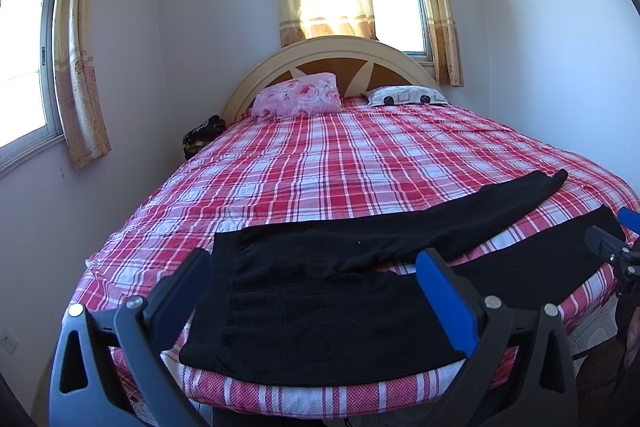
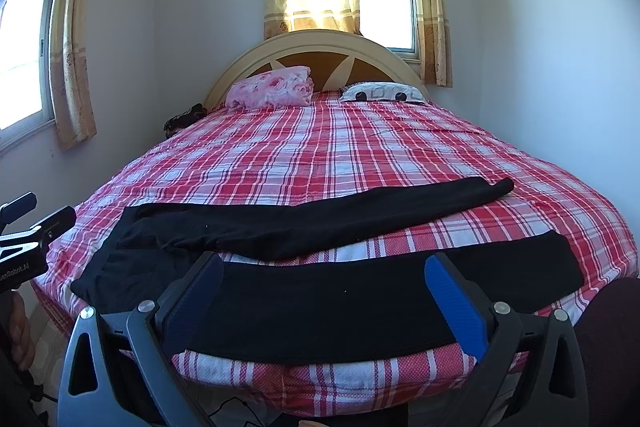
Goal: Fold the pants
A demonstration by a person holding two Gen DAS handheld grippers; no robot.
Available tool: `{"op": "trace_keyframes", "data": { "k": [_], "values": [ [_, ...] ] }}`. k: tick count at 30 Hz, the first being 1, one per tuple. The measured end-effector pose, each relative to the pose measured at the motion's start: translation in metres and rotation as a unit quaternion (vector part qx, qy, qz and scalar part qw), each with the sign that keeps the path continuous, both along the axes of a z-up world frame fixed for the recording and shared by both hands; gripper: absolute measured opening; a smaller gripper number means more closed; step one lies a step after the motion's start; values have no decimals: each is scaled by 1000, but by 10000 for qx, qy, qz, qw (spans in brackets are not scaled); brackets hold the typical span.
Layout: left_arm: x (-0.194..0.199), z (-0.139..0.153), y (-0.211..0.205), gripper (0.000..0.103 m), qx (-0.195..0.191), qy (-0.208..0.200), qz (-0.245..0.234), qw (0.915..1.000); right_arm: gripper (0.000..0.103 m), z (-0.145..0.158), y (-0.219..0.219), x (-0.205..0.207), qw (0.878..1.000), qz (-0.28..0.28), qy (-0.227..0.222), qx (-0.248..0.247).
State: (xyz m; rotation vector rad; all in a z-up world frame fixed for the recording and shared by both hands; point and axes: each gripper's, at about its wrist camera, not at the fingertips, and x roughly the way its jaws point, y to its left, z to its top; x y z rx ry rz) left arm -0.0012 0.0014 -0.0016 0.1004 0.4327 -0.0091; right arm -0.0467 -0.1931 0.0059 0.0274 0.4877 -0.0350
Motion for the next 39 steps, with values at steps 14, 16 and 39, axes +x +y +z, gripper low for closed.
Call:
{"op": "trace_keyframes", "data": {
  "k": [14,16,39],
  "values": [
    [-1,-2,1,103,-3,30,18,10000,102,-1,1,2,10000,17,42,-12],
    [-2,-2,1,103,-6,35,22,10000,102,-1,2,2,10000,22,52,-10],
    [97,-50,103,103,80,717,973,9926,102,-36,-9,25,9987,-125,450,-206]
  ]
}}
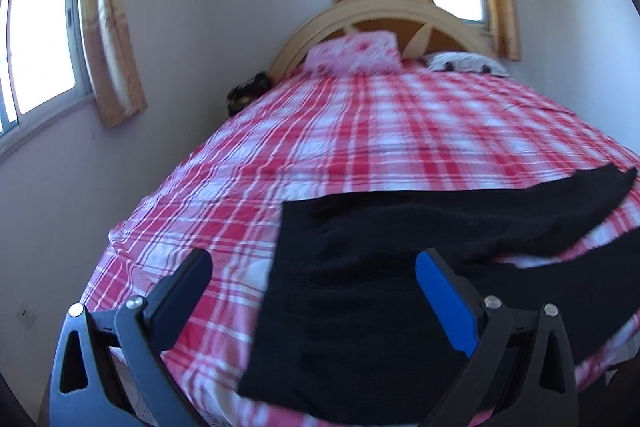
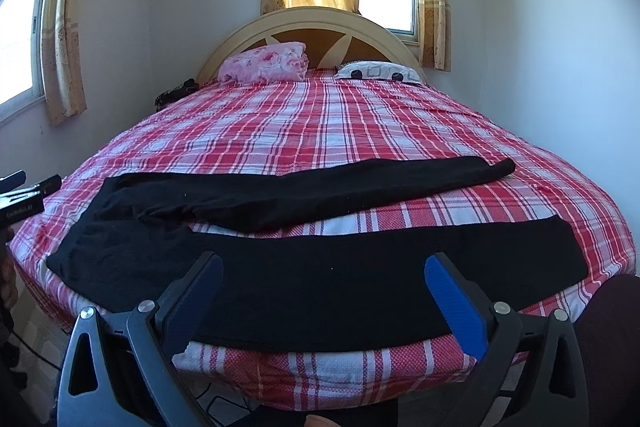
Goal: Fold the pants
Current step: 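Grasp the pants waist with the left tool while the right tool reaches the leg hem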
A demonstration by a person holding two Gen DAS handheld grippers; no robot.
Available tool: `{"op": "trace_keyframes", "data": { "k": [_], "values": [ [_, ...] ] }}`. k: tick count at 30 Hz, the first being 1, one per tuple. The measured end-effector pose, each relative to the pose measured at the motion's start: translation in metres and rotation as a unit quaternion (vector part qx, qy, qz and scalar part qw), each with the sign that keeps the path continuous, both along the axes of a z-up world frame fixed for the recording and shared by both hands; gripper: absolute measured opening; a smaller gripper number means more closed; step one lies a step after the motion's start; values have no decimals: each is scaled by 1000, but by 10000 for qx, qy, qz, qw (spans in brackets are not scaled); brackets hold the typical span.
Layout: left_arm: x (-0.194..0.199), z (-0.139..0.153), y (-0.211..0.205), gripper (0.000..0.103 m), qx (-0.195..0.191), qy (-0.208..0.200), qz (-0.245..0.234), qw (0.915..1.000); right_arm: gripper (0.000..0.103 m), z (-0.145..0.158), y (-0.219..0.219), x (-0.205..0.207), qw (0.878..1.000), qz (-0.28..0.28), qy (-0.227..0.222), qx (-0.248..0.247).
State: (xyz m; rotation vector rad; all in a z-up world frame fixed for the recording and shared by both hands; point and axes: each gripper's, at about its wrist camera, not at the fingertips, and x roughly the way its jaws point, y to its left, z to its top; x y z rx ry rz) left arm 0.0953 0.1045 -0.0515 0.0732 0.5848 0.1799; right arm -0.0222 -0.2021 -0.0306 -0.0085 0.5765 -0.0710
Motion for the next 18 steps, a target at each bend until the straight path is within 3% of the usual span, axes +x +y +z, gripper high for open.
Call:
{"op": "trace_keyframes", "data": {
  "k": [5,10,12,14,18],
  "values": [
    [82,-19,53,103,-202,643,59,9977,102,-23,-14,13,9995,-139,259,94],
    [143,-47,61,99,-308,1195,12,9924,102,-43,-21,26,9985,-170,520,4],
    [161,-60,61,92,-390,1418,-25,9891,102,-45,-27,30,9983,-187,547,-89],
    [175,-71,57,79,-522,1650,-151,9848,102,-41,-40,34,9982,-300,508,-132],
    [192,-89,58,71,-710,2004,-184,9770,102,-26,-78,46,9975,-594,343,-138]
  ]
}}
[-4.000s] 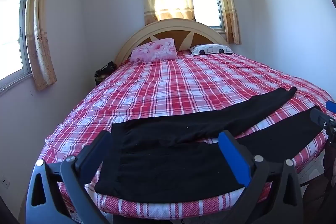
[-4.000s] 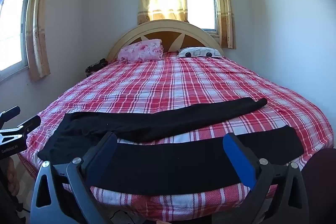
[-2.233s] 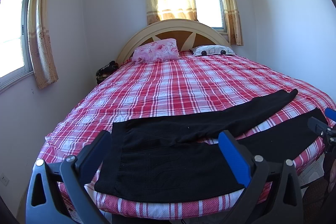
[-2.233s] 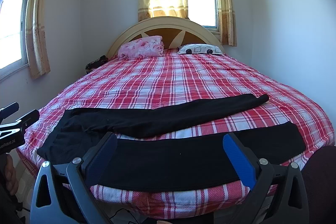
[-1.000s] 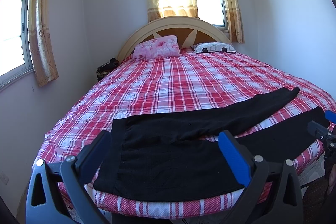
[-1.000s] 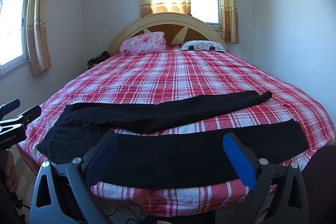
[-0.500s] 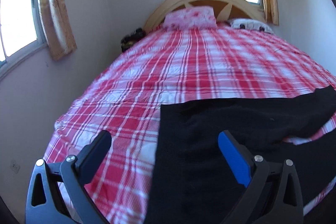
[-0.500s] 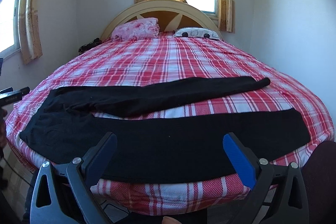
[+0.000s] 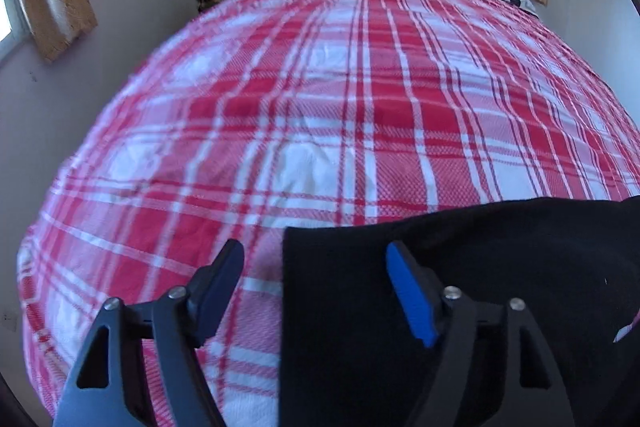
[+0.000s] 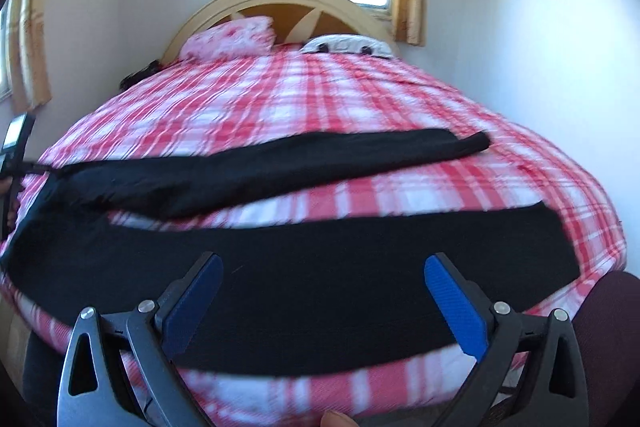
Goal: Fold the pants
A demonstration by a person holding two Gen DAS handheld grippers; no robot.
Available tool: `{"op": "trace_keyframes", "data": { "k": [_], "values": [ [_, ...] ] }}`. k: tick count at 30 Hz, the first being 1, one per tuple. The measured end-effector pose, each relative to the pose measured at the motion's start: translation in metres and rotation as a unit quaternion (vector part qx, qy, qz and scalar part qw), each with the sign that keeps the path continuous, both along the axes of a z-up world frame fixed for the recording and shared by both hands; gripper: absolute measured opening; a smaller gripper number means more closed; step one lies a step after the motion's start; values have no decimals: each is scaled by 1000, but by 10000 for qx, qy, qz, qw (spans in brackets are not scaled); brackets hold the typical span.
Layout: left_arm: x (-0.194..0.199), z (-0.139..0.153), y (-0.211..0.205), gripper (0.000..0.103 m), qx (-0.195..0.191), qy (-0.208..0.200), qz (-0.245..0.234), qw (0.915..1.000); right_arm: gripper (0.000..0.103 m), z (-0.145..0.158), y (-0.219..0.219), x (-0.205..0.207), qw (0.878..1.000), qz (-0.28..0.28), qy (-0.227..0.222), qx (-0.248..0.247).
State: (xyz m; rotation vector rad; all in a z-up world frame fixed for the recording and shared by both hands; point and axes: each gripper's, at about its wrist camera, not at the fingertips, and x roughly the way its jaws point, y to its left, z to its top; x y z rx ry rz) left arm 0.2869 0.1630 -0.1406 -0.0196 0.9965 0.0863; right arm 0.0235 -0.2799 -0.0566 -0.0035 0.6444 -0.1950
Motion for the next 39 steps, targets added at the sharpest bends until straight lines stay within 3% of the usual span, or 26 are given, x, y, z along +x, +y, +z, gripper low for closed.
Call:
{"op": "trace_keyframes", "data": {
  "k": [2,4,5,7,9,11,12,17,21,28,31,34,36,38,39],
  "values": [
    [-2,-3,3,50,-339,-84,-101,9993,102,8,-20,9,9998,-162,-70,-12],
    [-8,-2,5,40,-540,-272,-229,9979,102,16,-46,23,9990,-414,-160,32],
    [-10,-2,7,28,-708,-291,-301,9966,102,20,-62,32,9984,-527,-181,106],
    [-9,-3,13,25,-1071,-218,-301,9935,101,25,-88,52,9973,-680,-111,263],
    [-4,-3,15,20,-1176,-164,-299,9925,96,29,-118,77,9953,-881,0,395],
    [0,-3,11,19,-1117,-111,-315,9932,72,31,-143,102,9932,-1049,167,483],
    [2,-4,8,18,-1044,-80,-329,9940,68,32,-157,116,9919,-1145,238,496],
    [3,-6,-9,17,-380,-205,-544,9976,67,36,-218,187,9840,-1619,569,481],
    [4,-8,-12,17,-199,-350,-553,9977,67,29,-249,229,9794,-1778,748,600],
    [6,-11,-3,17,-562,-405,-510,9963,67,-11,-282,290,9708,-1755,1347,929],
    [6,-12,-4,17,-561,-419,-509,9962,67,-27,-287,307,9670,-1787,1614,835],
    [6,-12,-4,17,-595,-429,-501,9960,64,-41,-294,314,9626,-1707,1777,1127],
    [7,-13,-4,17,-619,-445,-490,9959,46,-50,-294,316,9609,-1697,1863,1144],
    [7,-13,-4,17,-631,-452,-481,9958,16,-53,-292,317,9637,-1587,1831,1121],
    [7,-13,-4,17,-606,-454,-483,9960,14,-51,-292,315,9646,-1523,1754,1251]
  ]
}}
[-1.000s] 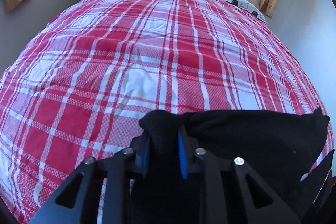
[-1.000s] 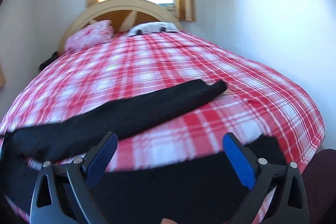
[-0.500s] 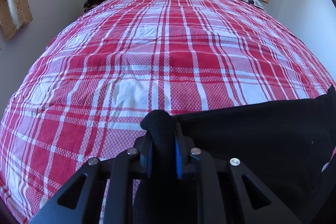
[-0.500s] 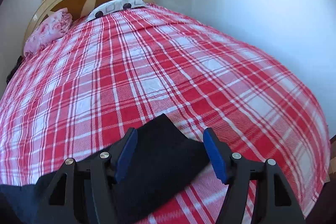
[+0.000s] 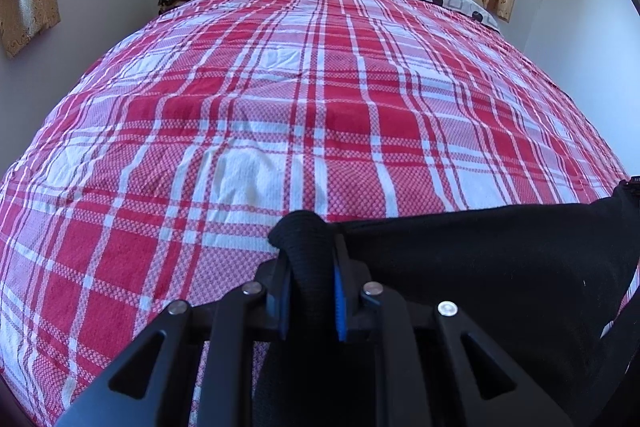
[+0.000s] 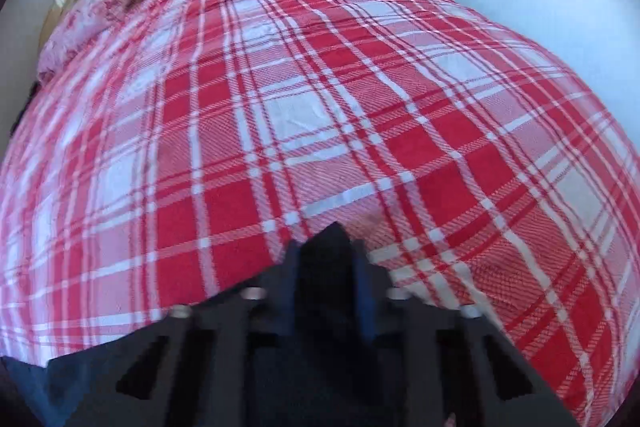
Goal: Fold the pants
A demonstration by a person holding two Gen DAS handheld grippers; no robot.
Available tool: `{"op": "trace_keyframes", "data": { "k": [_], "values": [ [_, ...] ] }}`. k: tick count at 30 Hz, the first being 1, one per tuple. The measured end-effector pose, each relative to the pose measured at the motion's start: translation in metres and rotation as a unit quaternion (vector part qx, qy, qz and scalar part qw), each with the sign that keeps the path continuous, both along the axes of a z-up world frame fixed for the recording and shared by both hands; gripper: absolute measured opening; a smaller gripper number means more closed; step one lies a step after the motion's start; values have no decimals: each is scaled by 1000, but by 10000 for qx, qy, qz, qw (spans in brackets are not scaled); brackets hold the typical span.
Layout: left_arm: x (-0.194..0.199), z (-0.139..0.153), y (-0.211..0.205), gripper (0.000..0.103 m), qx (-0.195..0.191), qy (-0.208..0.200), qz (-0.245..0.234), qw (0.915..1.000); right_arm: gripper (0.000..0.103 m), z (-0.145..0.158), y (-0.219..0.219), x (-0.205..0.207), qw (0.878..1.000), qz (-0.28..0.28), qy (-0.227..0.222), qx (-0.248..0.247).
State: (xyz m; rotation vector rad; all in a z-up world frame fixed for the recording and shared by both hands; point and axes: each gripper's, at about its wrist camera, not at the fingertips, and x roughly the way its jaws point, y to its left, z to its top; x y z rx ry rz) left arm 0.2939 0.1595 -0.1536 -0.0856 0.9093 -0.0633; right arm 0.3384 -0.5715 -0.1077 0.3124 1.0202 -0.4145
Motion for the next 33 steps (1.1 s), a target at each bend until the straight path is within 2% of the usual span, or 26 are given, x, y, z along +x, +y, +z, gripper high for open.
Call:
{"op": "trace_keyframes", "data": {
  "k": [4,9,12,14,19,21,25,28,33],
  "values": [
    [0,1,-2,17,156,-37,10,9999,11,16,10,-9,9996,101,-216,-131],
    [-4,5,-2,16,122,-126,66,9998,10,52,18,-41,9959,154,-844,-291],
    [-17,21,3,16,-81,-460,135,9988,10,80,22,-71,9905,233,-1318,-324],
    [-30,37,8,16,-361,-728,162,9966,11,97,24,-96,9858,281,-1625,-328],
    [-68,74,20,16,-859,-1423,71,9861,11,121,20,-164,9733,344,-2266,-150],
    [-88,84,23,16,-1033,-1678,-11,9804,11,123,18,-191,9679,359,-2486,-84],
    [-119,79,30,16,-1332,-1840,-78,9738,11,110,13,-249,9612,217,-2749,117],
    [-142,67,33,16,-1514,-1886,-109,9703,11,90,6,-286,9593,51,-2808,285],
    [-179,51,30,16,-1539,-1962,-290,9680,11,56,-6,-331,9586,-245,-2761,645]
  ]
}}
